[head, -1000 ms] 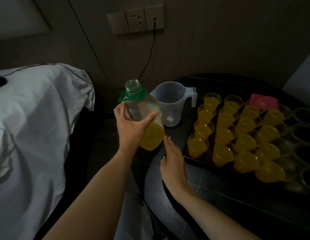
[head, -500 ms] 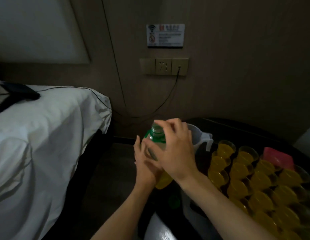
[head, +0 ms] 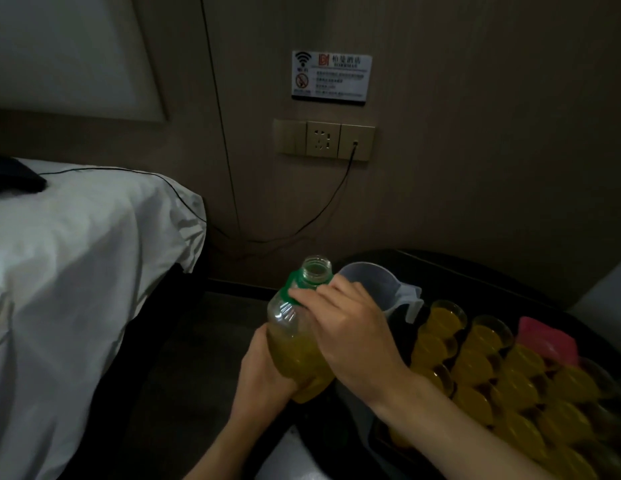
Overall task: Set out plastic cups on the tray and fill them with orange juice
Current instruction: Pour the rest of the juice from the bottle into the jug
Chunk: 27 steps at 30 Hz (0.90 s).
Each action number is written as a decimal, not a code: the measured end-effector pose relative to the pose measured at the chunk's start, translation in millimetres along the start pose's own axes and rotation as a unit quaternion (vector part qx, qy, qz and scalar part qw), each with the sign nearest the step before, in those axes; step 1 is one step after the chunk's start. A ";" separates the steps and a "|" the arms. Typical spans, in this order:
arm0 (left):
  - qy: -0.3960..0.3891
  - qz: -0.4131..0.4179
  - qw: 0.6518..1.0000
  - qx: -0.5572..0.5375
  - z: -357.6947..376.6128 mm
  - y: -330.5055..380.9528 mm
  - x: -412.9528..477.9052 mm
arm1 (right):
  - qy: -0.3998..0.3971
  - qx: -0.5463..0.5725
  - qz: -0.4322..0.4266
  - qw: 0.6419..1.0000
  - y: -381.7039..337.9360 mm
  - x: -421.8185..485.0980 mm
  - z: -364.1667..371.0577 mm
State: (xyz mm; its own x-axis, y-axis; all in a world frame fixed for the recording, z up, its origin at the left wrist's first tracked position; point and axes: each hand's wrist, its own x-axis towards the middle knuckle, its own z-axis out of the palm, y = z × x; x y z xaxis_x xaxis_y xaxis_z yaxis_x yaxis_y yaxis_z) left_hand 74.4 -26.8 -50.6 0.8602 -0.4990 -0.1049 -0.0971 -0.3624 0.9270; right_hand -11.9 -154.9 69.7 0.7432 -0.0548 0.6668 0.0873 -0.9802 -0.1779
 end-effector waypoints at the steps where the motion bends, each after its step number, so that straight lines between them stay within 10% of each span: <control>1: 0.004 0.008 1.000 0.020 -3.7 3.2 -0.5 | 0.011 0.011 0.013 1.000 3.0 0.6 -2.9; 13: -0.009 0.237 0.924 0.300 -80.8 93.9 4.4 | -0.013 0.114 0.239 0.964 69.4 47.4 -55.1; 27: -0.107 0.266 0.777 0.561 -122.6 140.6 32.0 | -0.124 0.315 0.449 0.827 93.7 37.4 -45.9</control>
State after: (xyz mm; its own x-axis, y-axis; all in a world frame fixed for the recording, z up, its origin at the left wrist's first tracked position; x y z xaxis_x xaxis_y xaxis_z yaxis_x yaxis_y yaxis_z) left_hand 149.6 2.8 120.6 0.4583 -0.8887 0.0159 -0.8883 -0.4586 -0.0243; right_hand -6.4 -257.5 111.2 0.8020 -0.5899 -0.0938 -0.3030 -0.2665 -0.9150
